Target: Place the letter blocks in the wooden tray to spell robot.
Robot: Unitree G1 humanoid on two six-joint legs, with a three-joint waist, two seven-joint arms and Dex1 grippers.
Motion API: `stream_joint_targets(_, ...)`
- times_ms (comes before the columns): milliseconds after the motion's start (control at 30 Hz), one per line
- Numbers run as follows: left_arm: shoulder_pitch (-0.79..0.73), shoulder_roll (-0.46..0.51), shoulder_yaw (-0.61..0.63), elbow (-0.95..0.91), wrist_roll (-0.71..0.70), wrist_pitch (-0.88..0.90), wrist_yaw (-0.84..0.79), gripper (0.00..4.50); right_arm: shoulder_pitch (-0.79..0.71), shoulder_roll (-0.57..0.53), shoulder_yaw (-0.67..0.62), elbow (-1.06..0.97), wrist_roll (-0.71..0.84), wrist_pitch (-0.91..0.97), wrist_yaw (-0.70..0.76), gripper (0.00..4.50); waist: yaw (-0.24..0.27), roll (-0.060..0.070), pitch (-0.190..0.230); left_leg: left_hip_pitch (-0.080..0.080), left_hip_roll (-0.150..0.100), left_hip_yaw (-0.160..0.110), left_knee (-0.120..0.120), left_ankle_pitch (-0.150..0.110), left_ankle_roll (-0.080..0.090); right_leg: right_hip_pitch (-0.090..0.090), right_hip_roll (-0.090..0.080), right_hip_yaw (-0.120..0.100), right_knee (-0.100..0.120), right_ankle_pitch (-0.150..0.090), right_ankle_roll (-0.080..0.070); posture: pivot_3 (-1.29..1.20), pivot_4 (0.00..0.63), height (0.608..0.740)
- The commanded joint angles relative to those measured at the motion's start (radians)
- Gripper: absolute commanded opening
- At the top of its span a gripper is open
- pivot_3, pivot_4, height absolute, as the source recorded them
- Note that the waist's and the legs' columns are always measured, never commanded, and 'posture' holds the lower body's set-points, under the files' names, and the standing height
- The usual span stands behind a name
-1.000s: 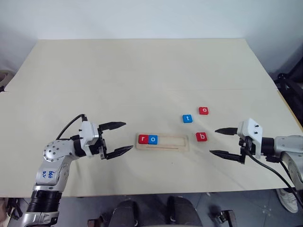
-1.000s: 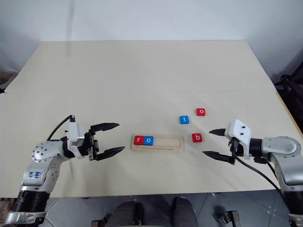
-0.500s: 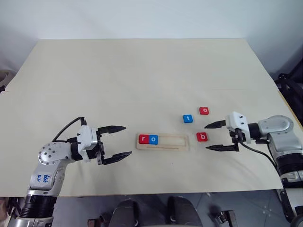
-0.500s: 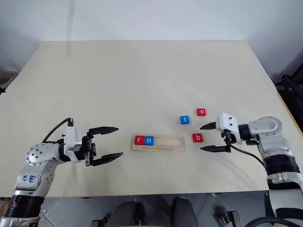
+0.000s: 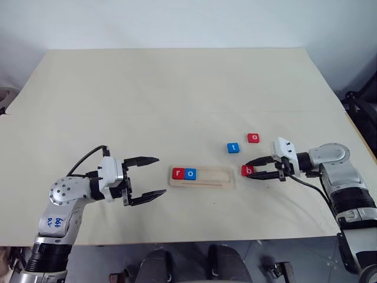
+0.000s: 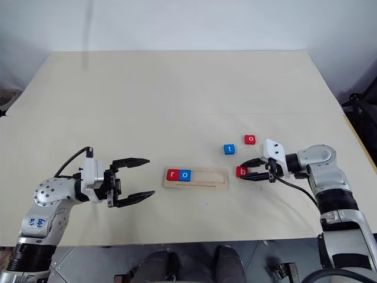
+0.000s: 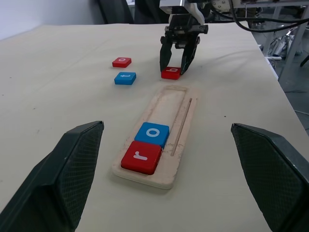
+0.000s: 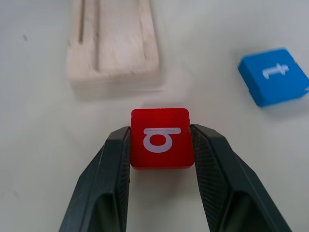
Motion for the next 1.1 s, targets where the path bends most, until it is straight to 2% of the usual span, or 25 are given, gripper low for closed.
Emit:
stream_joint_targets(33, -0.005, -0.004, 0.006, -0.008, -0.007, -0.009, 0.007, 4.50, 0.016, 0.005, -0.027, -0.214, 0.092, 0.186, -0.023, 1.46, 0.000, 0.000, 0.000, 0.000, 0.000, 0.000, 0.000, 0.000, 0.000, 0.000, 0.000, 0.000, 0.000, 0.000, 0.000, 0.00, 0.150, 0.740)
stream_joint_targets(167, -0.001, -0.006, 0.009, -0.002, -0.005, -0.010, 0.011, 4.50, 0.041, 0.039, -0.004, -0.422, 0.139, 0.360, -0.106, 1.46, 0.001, 0.000, 0.000, 0.000, 0.000, 0.000, 0.000, 0.000, 0.000, 0.000, 0.000, 0.000, 0.000, 0.000, 0.000, 0.00, 0.150, 0.740)
stream_joint_targets(300, 0.005, -0.010, 0.009, -0.001, -0.003, -0.011, 0.018, 4.50, 0.058, 0.097, 0.046, -0.506, 0.109, 0.390, -0.181, 1.46, 0.004, 0.000, 0.000, 0.000, 0.000, 0.000, 0.000, 0.000, 0.000, 0.000, 0.000, 0.000, 0.000, 0.000, 0.000, 0.00, 0.150, 0.740)
stream_joint_targets(600, 0.017, -0.015, 0.008, -0.014, 0.000, -0.004, 0.046, 4.50, 0.035, 0.190, 0.142, -0.457, 0.004, 0.324, -0.284, 1.46, 0.002, 0.000, 0.000, -0.001, -0.001, 0.001, 0.000, 0.000, 0.000, -0.001, 0.000, 0.000, 0.000, 0.000, 0.000, 0.00, 0.150, 0.740)
stream_joint_targets(1100, 0.034, -0.013, 0.008, -0.032, -0.002, -0.006, 0.073, 4.50, -0.002, 0.202, 0.169, -0.415, -0.023, 0.324, -0.257, 1.46, -0.001, 0.000, 0.000, -0.001, 0.000, 0.000, 0.000, 0.000, 0.000, -0.001, 0.000, 0.000, 0.000, 0.000, 0.000, 0.00, 0.150, 0.740)
